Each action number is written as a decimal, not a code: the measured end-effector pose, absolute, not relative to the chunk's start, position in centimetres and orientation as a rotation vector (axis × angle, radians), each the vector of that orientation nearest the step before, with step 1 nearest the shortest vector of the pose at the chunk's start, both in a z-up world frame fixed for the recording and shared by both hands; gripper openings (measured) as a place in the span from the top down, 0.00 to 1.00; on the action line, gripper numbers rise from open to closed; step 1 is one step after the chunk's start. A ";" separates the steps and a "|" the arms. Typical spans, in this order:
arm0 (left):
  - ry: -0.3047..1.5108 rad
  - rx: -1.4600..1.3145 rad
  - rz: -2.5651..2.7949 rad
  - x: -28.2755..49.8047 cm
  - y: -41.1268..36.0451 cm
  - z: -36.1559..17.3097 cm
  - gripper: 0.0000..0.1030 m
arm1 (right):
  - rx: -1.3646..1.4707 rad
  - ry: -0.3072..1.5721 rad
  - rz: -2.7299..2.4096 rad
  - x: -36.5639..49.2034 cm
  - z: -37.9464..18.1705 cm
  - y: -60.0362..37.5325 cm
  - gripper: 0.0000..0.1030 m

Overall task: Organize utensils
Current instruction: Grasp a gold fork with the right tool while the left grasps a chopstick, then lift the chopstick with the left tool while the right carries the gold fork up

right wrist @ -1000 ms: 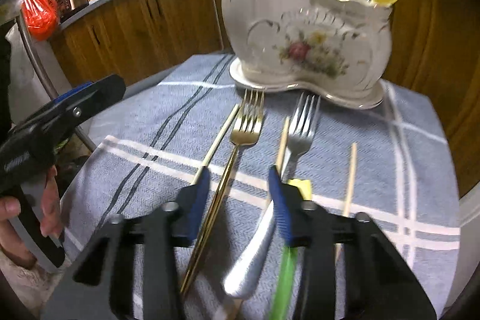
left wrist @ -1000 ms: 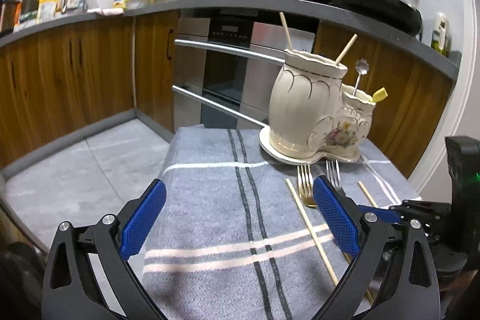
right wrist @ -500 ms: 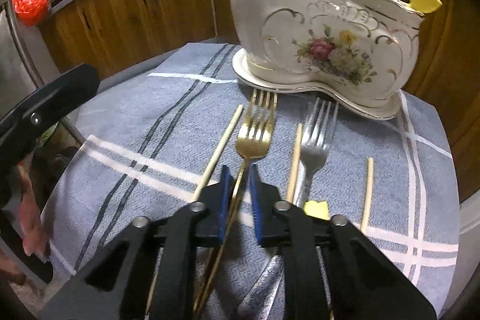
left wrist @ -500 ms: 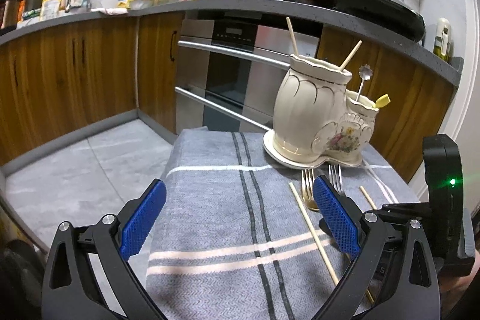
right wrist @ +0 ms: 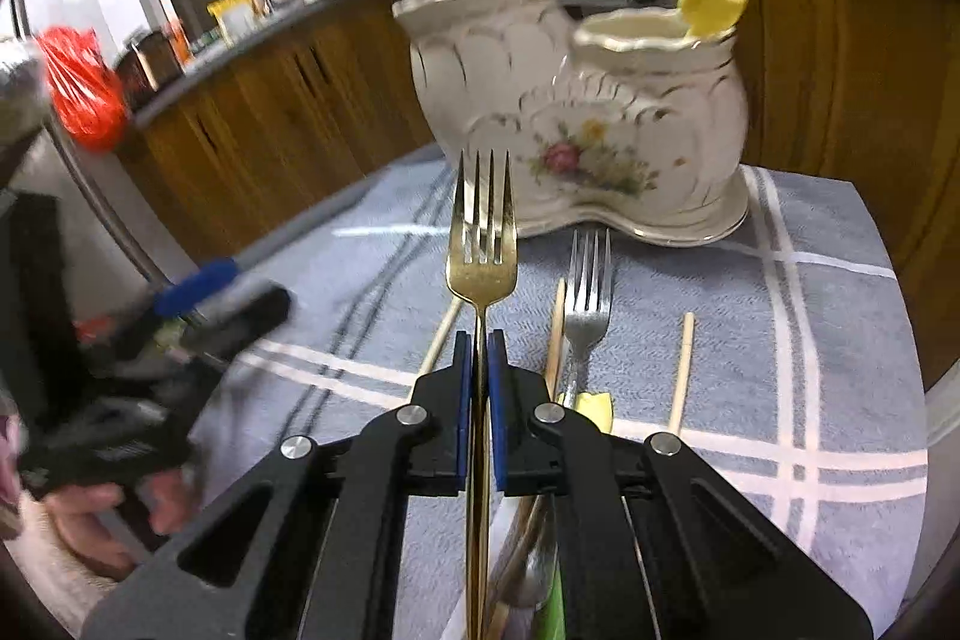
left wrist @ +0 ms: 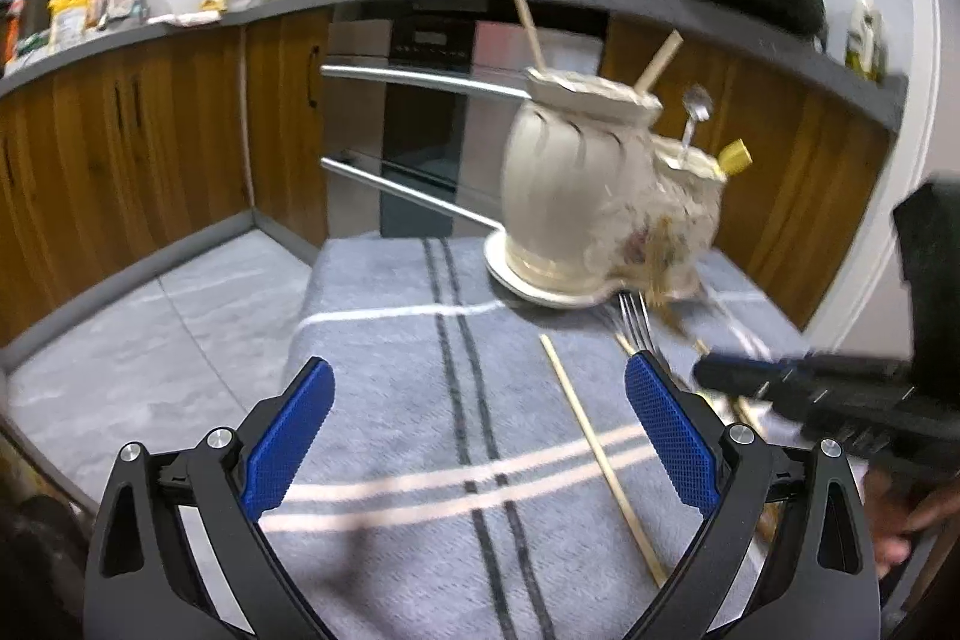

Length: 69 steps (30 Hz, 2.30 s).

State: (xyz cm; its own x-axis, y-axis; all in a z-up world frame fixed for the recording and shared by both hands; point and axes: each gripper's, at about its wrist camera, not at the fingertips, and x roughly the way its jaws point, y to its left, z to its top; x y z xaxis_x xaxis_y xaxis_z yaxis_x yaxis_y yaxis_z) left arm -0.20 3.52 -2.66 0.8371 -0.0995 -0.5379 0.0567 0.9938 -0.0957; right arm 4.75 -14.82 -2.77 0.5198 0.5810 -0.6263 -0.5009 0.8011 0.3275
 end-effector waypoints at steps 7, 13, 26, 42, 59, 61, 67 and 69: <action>0.686 -0.010 -0.121 0.7 0.5 -3.8 0.08 | 0.124 0.696 0.674 2.9 -0.5 -17.6 0.95; 0.755 0.002 -0.153 1.4 -1.0 -4.8 0.22 | 0.124 0.597 0.679 1.5 1.1 -19.3 0.95; 0.888 0.109 -0.140 3.0 -3.8 -6.5 0.79 | 0.134 0.446 0.640 -0.1 3.8 -22.0 0.95; 0.854 0.133 -0.107 2.9 -3.5 -5.7 0.96 | 0.158 0.413 0.619 -0.7 4.2 -23.3 0.95; 0.314 -0.032 -0.257 -1.6 -1.1 3.0 0.96 | 0.169 0.286 0.527 2.2 7.9 -23.3 0.95; 0.275 -0.035 -0.254 -1.2 -1.0 3.5 0.95 | 0.168 0.267 0.528 3.2 8.6 -22.9 0.95; 0.217 -0.092 -0.274 1.8 0.2 5.6 0.96 | 0.209 0.201 0.528 6.2 10.3 -22.4 0.95; 0.198 -0.090 -0.276 3.2 0.1 6.5 0.96 | 0.226 0.179 0.525 7.0 10.7 -22.6 0.95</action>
